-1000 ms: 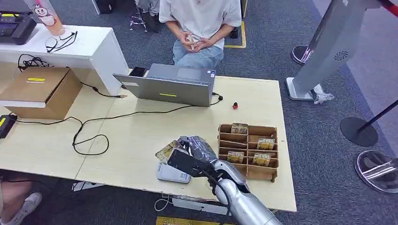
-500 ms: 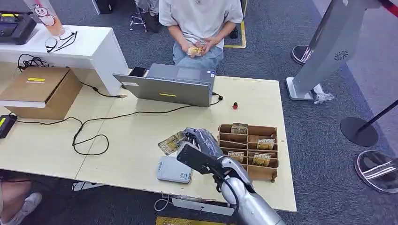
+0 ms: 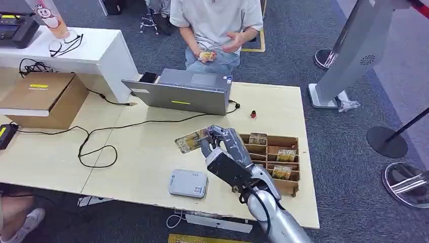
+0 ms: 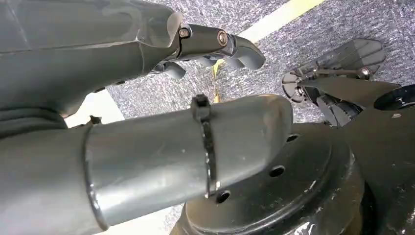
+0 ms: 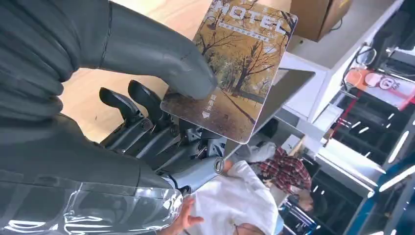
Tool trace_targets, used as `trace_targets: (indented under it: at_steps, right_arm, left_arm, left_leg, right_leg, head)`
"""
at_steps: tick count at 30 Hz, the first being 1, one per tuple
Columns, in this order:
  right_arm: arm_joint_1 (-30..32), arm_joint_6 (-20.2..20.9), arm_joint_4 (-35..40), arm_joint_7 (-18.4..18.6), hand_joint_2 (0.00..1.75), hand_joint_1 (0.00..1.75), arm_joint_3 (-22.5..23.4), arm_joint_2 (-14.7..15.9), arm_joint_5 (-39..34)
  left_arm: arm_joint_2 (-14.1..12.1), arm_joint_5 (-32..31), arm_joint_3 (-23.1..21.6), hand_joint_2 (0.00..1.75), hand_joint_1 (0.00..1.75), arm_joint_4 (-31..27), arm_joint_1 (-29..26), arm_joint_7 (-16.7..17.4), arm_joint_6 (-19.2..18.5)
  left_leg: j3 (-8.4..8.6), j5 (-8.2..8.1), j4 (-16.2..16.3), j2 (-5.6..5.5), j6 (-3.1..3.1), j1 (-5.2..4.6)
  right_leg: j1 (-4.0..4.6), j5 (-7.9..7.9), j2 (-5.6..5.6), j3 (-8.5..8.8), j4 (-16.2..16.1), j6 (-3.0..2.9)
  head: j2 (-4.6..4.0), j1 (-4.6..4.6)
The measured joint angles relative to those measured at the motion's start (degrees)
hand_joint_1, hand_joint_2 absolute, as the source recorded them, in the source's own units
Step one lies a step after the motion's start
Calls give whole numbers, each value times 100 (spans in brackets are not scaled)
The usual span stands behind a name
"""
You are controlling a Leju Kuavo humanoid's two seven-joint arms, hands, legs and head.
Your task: Pass the card to the sensor for recognition and then transmit it.
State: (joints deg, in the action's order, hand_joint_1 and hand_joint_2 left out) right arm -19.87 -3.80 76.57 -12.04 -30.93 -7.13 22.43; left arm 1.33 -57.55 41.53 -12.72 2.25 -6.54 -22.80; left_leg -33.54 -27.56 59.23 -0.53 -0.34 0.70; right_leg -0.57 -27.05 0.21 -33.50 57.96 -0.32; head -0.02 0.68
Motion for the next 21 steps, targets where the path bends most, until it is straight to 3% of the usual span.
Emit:
trace_targets:
  at_steps: [4, 13, 21]
  right_arm:
    - [11, -7, 96, -4, 175, 175, 11, 17, 0]
    - [32, -503, 232, -85, 175, 175, 153, 22, 39]
    - [-215, -1266, 52, -30, 175, 175, 273, -11, 595]
  left_arm:
    - [2, -2, 0, 0, 0, 0, 0, 0, 0]
    - [2, -79, -9, 0, 0, 0, 26, 59, -2]
    - [26, -81, -17, 0, 0, 0, 59, 101, 17]
  left_leg:
    - [0, 0, 0, 0, 0, 0]
    - [0, 0, 0, 0, 0, 0]
    - [-2, 0, 0, 0, 0, 0]
  right_leg:
    - [0, 0, 0, 0, 0, 0]
    - [0, 0, 0, 0, 0, 0]
    - [0, 0, 0, 1, 0, 0]
  head:
    - [0, 0]
    - [0, 2]
    - [0, 0]
